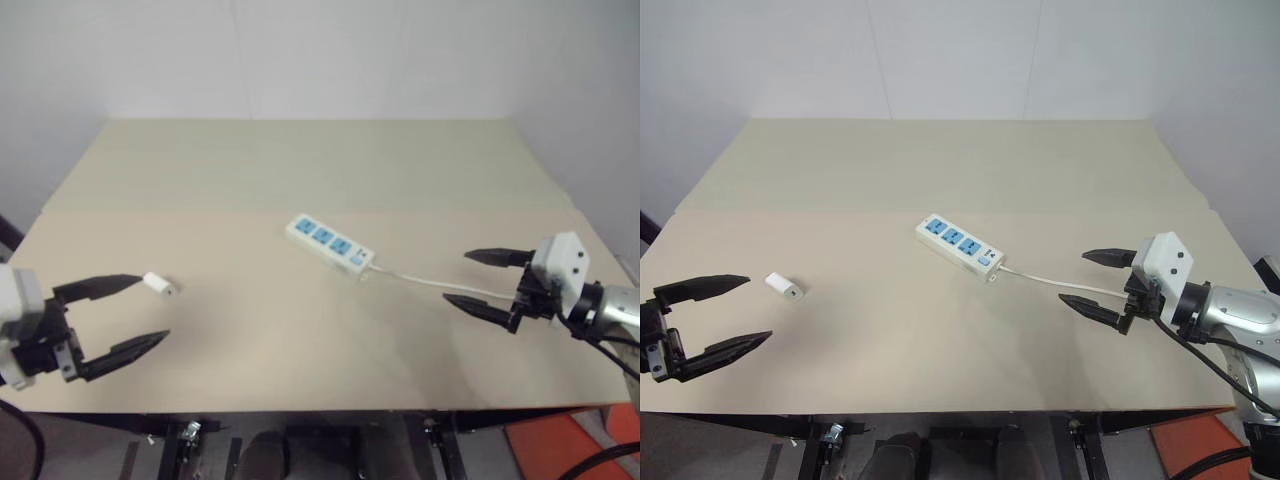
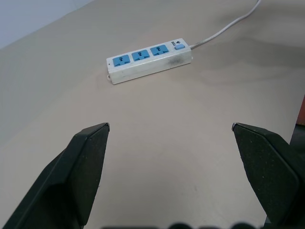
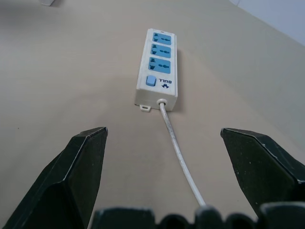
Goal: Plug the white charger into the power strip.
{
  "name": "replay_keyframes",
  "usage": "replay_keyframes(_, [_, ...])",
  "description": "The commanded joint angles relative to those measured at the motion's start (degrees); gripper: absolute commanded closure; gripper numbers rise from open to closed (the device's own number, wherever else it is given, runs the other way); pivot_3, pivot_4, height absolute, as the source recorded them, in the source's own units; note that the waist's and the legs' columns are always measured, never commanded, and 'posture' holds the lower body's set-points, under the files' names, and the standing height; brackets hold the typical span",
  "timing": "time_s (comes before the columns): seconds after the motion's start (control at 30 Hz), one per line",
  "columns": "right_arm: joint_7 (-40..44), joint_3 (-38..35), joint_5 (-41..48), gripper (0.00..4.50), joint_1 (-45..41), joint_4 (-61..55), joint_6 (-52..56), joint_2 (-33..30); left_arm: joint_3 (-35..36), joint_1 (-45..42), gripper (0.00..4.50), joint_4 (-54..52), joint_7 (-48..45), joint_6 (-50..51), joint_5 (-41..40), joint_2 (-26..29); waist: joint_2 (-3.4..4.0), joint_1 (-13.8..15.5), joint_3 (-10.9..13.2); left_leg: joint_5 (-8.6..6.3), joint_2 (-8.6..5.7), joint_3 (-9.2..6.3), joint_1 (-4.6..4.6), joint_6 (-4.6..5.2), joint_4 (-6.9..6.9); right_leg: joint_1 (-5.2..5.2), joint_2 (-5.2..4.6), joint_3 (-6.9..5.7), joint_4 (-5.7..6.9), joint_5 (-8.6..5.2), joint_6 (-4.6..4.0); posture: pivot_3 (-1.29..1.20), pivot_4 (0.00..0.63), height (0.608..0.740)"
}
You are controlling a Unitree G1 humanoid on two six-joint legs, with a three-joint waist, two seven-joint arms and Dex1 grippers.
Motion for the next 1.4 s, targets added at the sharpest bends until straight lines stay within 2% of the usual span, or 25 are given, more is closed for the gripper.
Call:
replay_keyframes(0.03, [0.22,-0.74,0.31,0.03,-0.05,-0.77,-1.14,0.20,0.41,-0.28,0.00,0.06,-0.27,-1.27,0.00,0.49,0.00,0.00,0.00,0.00,0.00,0.00,0.00,0.00,0.00,0.00,0.00,0.00,0.00,0.00,0.00,0.00,0.150,0.740])
replay_keyframes(0.33, [-0.53,0.57,-0.09,0.03,-0.49,-0.15,-0.95,1.80,-0.53,-0.88,0.00,0.00,0.24,-1.68,-0.59,0.18,-0.01,0.00,0.00,0.00,0.00,0.00,0.00,0.00,0.00,0.00,0.00,0.00,0.00,0.00,0.00,0.00,0.150,0.740])
replay_keyframes(0.6, [-6.12,15.12,-6.64,0.03,-9.90,5.61,-1.75,15.22,-3.66,-3.58,0.00,0.71,0.71,-1.89,-0.50,0.51,0.00,-0.60,0.01,0.00,0.01,0.04,0.07,0.00,-0.01,-0.02,0.12,0.14,0.05,0.01,-0.02,0.00,0.150,0.740])
replay_keyframes(0.7, [-11.21,19.83,-11.24,0.03,-14.94,12.06,-4.02,22.59,-4.48,-4.32,0.00,0.79,0.79,-1.79,-0.52,0.54,-0.01,-0.72,0.00,0.00,0.00,0.02,0.06,-0.01,-0.03,-0.08,0.08,0.15,0.06,0.02,-0.01,0.00,0.150,0.740])
replay_keyframes(0.8, [-15.95,21.67,-14.82,0.03,-20.09,19.70,-6.35,28.82,-4.81,-4.65,0.00,0.75,0.85,-1.75,-0.60,0.51,-0.01,-0.99,0.00,-0.01,-0.01,-0.03,0.04,-0.02,-0.06,-0.18,0.09,0.20,0.10,0.06,-0.02,0.00,0.150,0.740])
replay_keyframes(0.9, [-18.05,21.85,-16.67,0.03,-23.46,26.15,-9.34,32.02,-4.79,-4.62,0.00,0.53,0.87,-1.66,-0.68,0.37,-0.01,-0.85,0.01,0.00,-0.06,-0.07,-0.09,-0.03,-0.08,-0.49,0.01,0.32,0.29,0.08,-0.04,0.00,0.150,0.740])
replay_keyframes(1.13, [-21.17,21.93,-19.90,0.03,-28.78,38.27,-17.06,35.87,-4.46,-4.02,0.00,-0.18,1.13,-1.35,-0.97,0.27,-0.01,-1.59,0.00,-0.01,-0.06,0.04,-0.25,-0.06,-0.21,-0.88,0.03,0.57,0.32,0.12,-0.01,0.00,0.150,0.740])
replay_keyframes(1.4, [-16.64,22.42,-19.44,0.03,-30.60,45.41,-19.33,36.62,-4.33,-3.91,0.00,-0.35,1.17,-1.29,-1.28,0.44,0.00,-1.85,0.01,-0.01,-0.04,0.10,-0.22,-0.06,-0.33,-0.93,0.05,0.65,0.32,0.12,-0.01,0.00,0.150,0.740])
